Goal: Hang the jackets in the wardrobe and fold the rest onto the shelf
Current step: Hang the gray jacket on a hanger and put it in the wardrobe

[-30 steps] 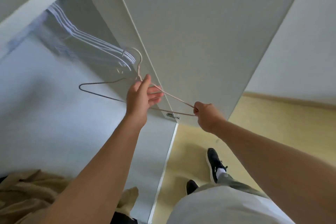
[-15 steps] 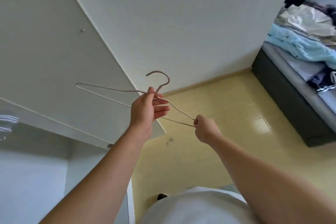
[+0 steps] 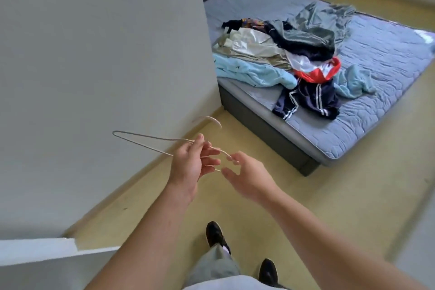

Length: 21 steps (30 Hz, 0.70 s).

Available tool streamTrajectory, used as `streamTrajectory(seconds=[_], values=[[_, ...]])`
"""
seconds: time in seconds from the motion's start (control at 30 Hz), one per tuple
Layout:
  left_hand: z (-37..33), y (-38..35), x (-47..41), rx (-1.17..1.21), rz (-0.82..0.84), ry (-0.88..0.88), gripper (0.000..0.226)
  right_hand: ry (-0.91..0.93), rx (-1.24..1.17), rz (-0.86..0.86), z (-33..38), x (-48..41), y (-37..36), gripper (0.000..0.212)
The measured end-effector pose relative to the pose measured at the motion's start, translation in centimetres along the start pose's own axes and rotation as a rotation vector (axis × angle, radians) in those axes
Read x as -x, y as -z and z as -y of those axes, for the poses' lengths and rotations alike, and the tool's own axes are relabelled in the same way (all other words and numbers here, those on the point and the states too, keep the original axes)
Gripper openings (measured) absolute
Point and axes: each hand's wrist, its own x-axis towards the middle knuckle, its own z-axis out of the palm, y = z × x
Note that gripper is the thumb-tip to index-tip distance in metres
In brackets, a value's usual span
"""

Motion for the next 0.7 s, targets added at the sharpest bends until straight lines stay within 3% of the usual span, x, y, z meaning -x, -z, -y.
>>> streamTrajectory(seconds=[0.33, 0.53, 0.6, 0.7], values=[[-5.2, -12.1, -20.4, -0.373, 0.251, 0.085, 0.030, -0.111, -0.307, -0.299, -1.3, -16.8, 11.5, 0.010], [-9.7, -18.0, -30.8, -0.550, 0.396, -0.030, 0.026, -0.170, -0.321, -0.362, -1.8, -24.9, 16.2, 0.012], [-10.9, -20.2, -33.9, -0.564, 0.462, -0.014, 0.023, -0.204, -0.344, -0.389, -2.4, -27.6, 17.4, 0.009], [-12.5, -23.5, -37.8, -0.593, 0.534, 0.031, 0.025, -0.258, -0.309, -0.458, -3.9, -32.1, 19.3, 0.023]])
